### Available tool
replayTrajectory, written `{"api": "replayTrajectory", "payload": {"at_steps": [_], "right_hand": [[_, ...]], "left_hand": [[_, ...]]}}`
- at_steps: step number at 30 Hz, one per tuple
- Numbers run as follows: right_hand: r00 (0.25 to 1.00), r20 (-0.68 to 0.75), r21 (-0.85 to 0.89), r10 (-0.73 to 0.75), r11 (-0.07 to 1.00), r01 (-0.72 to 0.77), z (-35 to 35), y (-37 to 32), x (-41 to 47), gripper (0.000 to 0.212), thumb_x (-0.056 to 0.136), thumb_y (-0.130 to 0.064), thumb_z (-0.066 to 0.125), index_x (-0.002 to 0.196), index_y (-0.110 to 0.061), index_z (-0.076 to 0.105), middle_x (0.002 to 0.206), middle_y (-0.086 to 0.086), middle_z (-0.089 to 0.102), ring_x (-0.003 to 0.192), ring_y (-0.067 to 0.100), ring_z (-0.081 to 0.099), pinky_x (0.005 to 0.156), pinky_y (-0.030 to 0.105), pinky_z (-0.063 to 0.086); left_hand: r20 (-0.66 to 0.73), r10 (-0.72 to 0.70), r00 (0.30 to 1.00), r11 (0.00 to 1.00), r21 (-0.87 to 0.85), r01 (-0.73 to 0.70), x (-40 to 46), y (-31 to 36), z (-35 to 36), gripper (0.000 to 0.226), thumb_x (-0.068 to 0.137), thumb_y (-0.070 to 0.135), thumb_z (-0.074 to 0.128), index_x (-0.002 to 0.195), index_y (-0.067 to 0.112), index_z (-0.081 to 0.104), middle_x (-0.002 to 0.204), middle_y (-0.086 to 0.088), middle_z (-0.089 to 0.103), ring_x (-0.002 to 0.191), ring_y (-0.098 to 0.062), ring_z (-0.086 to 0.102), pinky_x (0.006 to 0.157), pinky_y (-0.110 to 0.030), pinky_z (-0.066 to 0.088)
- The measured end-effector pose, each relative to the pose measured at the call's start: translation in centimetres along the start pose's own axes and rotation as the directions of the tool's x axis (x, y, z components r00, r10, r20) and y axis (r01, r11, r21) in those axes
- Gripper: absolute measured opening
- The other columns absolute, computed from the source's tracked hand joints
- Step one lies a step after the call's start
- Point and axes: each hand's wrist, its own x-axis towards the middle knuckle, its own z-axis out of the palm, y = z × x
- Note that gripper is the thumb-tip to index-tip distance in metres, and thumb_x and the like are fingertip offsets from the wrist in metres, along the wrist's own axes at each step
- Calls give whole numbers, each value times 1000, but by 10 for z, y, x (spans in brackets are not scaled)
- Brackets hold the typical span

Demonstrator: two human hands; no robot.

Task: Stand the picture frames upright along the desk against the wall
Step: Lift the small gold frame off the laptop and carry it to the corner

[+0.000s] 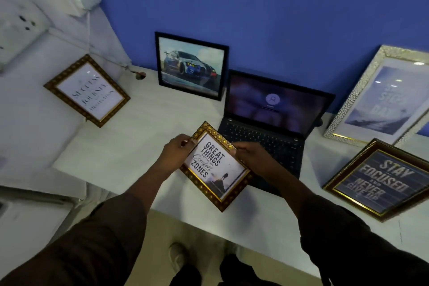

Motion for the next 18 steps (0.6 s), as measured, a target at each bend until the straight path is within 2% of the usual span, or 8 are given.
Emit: {"api": "replayTrajectory", "payload": {"at_steps": [2, 4, 8, 11, 13, 15, 16, 18], "right_hand": [[999, 35, 22, 4, 1000, -5, 9, -19, 11, 22, 99, -21, 60, 113, -11, 74, 100, 10, 79, 91, 25, 77, 77, 31, 60], [999, 37, 56, 21, 998, -23, 24, -41, 24, 23, 96, -19, 65, 112, -6, 75, 101, 12, 79, 89, 22, 76, 75, 27, 60], [993, -51, 299, 102, 951, -83, 63, -76, 42, 23, 97, -23, 63, 103, -5, 76, 96, 17, 76, 85, 27, 69, 72, 30, 56], [978, -80, 466, 191, 875, -133, 97, -90, 55, 35, 99, -38, 58, 109, -10, 75, 106, 14, 78, 98, 28, 73, 93, 42, 56], [962, -122, 520, 245, 841, -148, 124, -97, 66, 42, 98, -47, 56, 113, -13, 75, 108, 12, 79, 104, 30, 74, 98, 46, 54], [939, -152, 546, 308, 818, -180, 154, -107, 73, 44, 99, -50, 52, 110, -14, 75, 103, 11, 80, 96, 32, 76, 91, 48, 58], [928, -173, 558, 330, 809, -185, 164, -110, 76, 44, 99, -49, 51, 109, -13, 75, 101, 12, 80, 93, 34, 77, 89, 52, 59], [922, -208, 557, 327, 814, -163, 178, -118, 80, 45, 98, -49, 52, 108, -12, 75, 100, 14, 80, 93, 38, 76, 90, 58, 58]], "left_hand": [[15, 1, 1000, 999, -41, 0, -4, -10, -21, 21, 95, 40, 57, 96, 22, 68, 98, -4, 74, 94, -25, 69, 75, -34, 53], [-2, -14, 1000, 988, -152, 14, -9, -25, -49, 18, 95, 35, 59, 85, 21, 66, 87, -6, 74, 82, -26, 68, 67, -36, 52], [-54, -93, 994, 921, -385, 65, -27, -56, -97, 18, 100, 23, 56, 89, 10, 61, 94, -16, 75, 82, -32, 71, 67, -39, 54], [-82, -140, 987, 828, -556, 71, -33, -70, -131, 15, 100, 20, 57, 90, 9, 59, 97, -19, 77, 80, -33, 74, 68, -43, 58], [-99, -137, 986, 799, -598, 51, -36, -74, -149, 18, 101, 21, 56, 87, 10, 58, 82, -10, 78, 67, -23, 73, 57, -31, 57], [-80, -142, 987, 781, -621, 62, -45, -79, -161, 28, 104, 29, 50, 85, 11, 61, 64, 3, 74, 56, -14, 70, 52, -23, 52], [-57, -154, 986, 761, -643, 81, -46, -82, -165, 35, 105, 36, 46, 90, 11, 66, 67, 3, 76, 60, -13, 73, 57, -24, 55], [5, -210, 978, 687, -711, 150, -47, -89, -176, 54, 102, 54, 39, 109, 11, 72, 91, -6, 81, 87, -23, 77, 81, -39, 60]]}}
